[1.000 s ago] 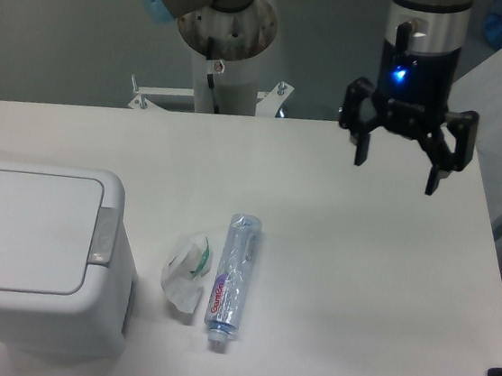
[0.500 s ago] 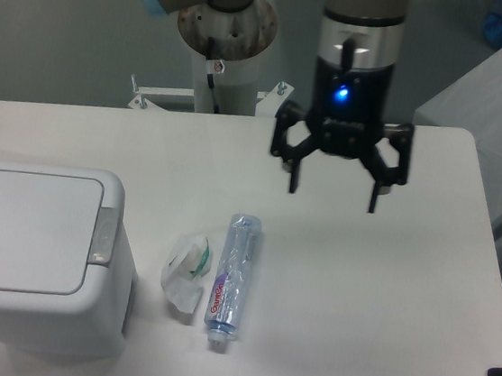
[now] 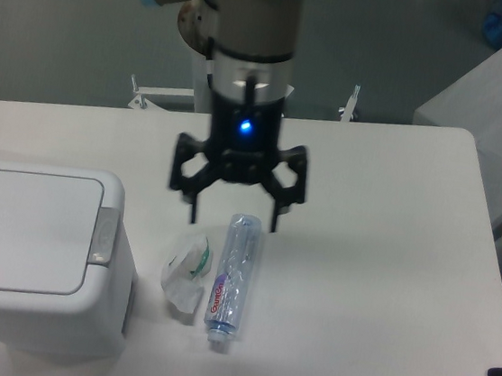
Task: Open the trash can
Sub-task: 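Move the open gripper toward the white trash can lid, then lower the gripper onto the lid's front edge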
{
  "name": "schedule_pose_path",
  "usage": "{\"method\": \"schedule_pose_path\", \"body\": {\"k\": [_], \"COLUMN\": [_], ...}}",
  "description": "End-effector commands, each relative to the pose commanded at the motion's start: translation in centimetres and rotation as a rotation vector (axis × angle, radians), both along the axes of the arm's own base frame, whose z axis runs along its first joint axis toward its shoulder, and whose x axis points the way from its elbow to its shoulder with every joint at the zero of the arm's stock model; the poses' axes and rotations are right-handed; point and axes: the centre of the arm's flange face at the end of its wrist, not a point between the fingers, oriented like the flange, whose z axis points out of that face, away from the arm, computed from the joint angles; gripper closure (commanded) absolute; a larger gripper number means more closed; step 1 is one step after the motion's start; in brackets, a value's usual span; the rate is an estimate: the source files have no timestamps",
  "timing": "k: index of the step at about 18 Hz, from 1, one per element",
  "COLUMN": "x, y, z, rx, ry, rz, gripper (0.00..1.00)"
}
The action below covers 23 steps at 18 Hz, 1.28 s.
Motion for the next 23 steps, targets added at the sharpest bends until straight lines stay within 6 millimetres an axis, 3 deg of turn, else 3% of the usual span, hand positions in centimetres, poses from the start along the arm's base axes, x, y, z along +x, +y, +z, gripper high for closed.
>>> {"method": "schedule_pose_path", "body": {"k": [7, 23], "x": [1.5, 4.3], "y": [2.2, 3.3], "z": [-2.3, -3.1], "rx": [-0.004, -0.013], "ry": [-0.040, -0.068], "rz": [0.013, 0.009], "gripper": [0.00, 0.00]}}
